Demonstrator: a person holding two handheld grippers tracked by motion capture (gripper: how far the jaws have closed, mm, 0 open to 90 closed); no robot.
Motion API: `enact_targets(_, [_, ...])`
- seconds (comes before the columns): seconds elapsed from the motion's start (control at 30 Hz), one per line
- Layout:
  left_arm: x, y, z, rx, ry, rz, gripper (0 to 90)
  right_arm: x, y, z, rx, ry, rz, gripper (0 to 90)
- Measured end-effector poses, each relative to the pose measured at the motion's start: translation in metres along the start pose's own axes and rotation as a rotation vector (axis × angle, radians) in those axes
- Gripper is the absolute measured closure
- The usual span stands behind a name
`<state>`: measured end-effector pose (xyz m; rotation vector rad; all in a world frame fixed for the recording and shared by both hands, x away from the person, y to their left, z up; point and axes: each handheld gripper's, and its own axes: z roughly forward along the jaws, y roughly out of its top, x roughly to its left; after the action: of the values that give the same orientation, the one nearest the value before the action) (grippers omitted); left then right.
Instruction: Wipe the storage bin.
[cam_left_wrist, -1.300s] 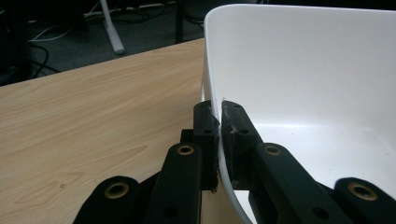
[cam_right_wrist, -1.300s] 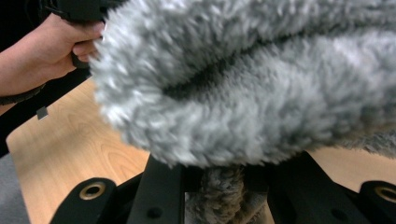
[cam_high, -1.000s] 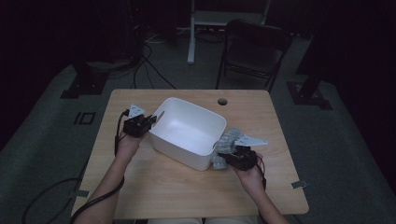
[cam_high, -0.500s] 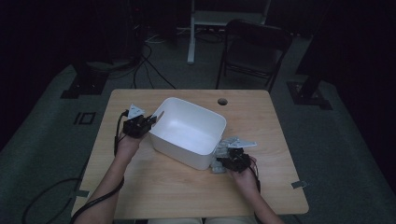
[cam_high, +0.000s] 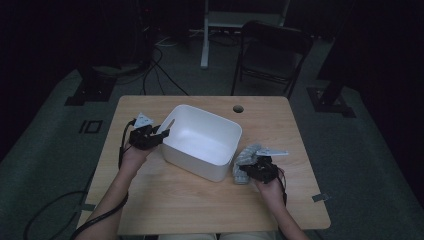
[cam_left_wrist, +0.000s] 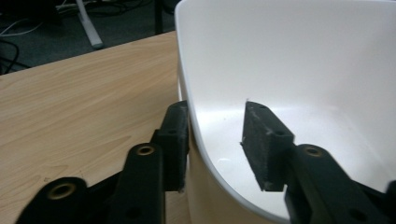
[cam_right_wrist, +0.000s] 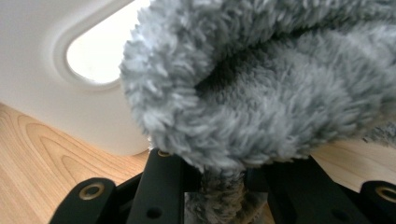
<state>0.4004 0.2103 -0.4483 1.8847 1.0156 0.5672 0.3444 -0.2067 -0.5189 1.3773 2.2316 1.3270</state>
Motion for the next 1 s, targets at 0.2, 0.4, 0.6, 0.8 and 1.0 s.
enact_targets(0.2, [-0.003,-0.002,-0.011,0.006,-0.018,0.007,58.0,-0.006,-0.002,-0.017,-0.038,-0.019,0.011,72.4])
enact_targets(0.4, [-0.009,-0.006,-0.018,0.006,-0.060,0.017,52.4,-0.011,-0.003,-0.026,-0.059,-0.028,0.023,72.3])
enact_targets(0.6, [-0.016,-0.009,-0.027,0.023,-0.067,0.014,49.7,-0.013,-0.003,-0.032,-0.070,-0.033,0.031,72.2])
enact_targets(0.8, [-0.023,-0.013,-0.036,0.032,-0.072,0.001,49.0,-0.015,-0.004,-0.035,-0.083,-0.039,0.040,72.1])
enact_targets(1.0, [-0.031,-0.021,-0.048,0.032,-0.076,-0.001,45.9,-0.017,-0.005,-0.038,-0.090,-0.040,0.049,72.0])
